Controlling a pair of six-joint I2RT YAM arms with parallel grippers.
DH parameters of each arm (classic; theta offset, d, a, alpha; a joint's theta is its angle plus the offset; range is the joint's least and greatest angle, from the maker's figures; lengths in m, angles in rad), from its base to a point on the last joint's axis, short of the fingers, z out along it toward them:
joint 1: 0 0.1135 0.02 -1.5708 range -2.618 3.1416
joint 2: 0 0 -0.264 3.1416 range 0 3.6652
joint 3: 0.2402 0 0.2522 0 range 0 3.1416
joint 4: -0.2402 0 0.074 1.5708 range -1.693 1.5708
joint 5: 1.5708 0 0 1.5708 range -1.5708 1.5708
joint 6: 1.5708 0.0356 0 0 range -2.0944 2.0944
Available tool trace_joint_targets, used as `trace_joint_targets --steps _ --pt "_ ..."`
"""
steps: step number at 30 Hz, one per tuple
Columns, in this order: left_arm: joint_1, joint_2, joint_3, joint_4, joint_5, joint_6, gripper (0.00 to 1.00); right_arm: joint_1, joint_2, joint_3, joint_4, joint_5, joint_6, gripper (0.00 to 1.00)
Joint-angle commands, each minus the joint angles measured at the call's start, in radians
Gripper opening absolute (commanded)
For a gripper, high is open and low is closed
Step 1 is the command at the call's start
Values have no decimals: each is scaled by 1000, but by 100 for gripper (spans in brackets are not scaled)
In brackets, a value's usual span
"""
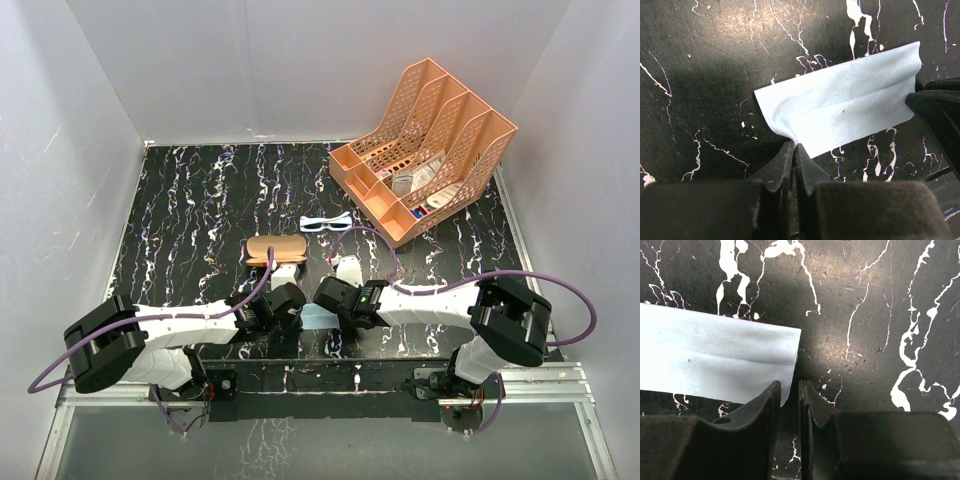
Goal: Organize the sunglasses
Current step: Pick up the glasses cleaning cloth from the center of the board.
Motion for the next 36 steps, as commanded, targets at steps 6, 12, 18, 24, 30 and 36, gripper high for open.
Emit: trace_joint_targets --steps 6,12,18,24,30,36 --pt "-7 -11 -13 -35 23 -7 0 8 -69 24 -48 41 24 20" --pt "-7 -6 -10 -35 23 -6 0 8 -79 35 -27 44 22 20" --pt "-7 -5 -10 -35 23 -7 0 8 -57 36 -9 25 18 20" --pt "-7 -11 -16 -35 23 -8 0 10 -44 13 22 0 21 20" --pt "-7 -11 -16 -34 23 -10 0 10 -38 14 30 -3 18 20" --pt "-7 -17 -19 -35 21 -11 0 10 -11 7 21 -1 19 20"
